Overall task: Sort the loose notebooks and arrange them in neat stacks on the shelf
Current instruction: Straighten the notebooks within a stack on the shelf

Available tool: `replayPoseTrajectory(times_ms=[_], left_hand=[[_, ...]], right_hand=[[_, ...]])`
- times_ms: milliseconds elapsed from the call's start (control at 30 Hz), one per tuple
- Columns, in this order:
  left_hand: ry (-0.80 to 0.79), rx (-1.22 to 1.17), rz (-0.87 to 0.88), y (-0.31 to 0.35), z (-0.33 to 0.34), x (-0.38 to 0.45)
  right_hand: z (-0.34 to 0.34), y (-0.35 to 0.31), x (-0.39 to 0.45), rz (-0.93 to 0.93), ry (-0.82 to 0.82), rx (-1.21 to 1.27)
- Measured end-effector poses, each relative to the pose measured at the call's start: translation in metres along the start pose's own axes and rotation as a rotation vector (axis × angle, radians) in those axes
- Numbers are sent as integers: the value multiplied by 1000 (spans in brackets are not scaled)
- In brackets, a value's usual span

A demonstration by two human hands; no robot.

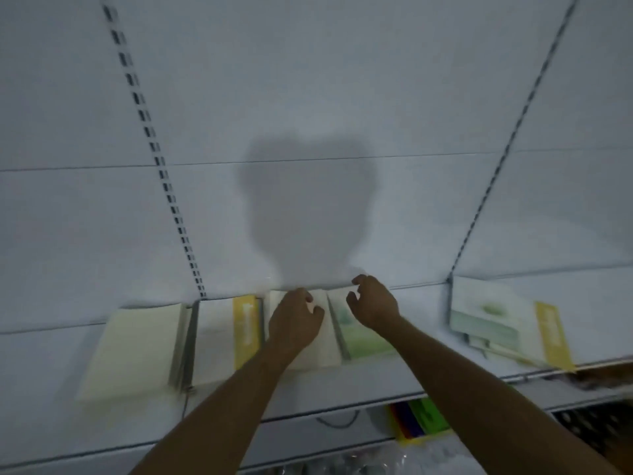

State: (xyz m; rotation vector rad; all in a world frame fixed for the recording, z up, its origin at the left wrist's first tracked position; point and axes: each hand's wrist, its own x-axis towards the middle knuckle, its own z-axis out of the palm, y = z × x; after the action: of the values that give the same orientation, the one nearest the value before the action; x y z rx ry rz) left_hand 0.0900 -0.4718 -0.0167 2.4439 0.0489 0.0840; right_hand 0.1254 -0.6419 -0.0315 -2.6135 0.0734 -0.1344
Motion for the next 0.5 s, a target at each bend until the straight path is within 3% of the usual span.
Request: replayPoseTrajectory(times_ms=[267,500], left_hand=[[-283,33,137,129,140,-17],[-413,7,77,183,232,-29]], right_hand=[[-88,197,-24,292,87,-148],[-112,306,-44,445,61,-135]])
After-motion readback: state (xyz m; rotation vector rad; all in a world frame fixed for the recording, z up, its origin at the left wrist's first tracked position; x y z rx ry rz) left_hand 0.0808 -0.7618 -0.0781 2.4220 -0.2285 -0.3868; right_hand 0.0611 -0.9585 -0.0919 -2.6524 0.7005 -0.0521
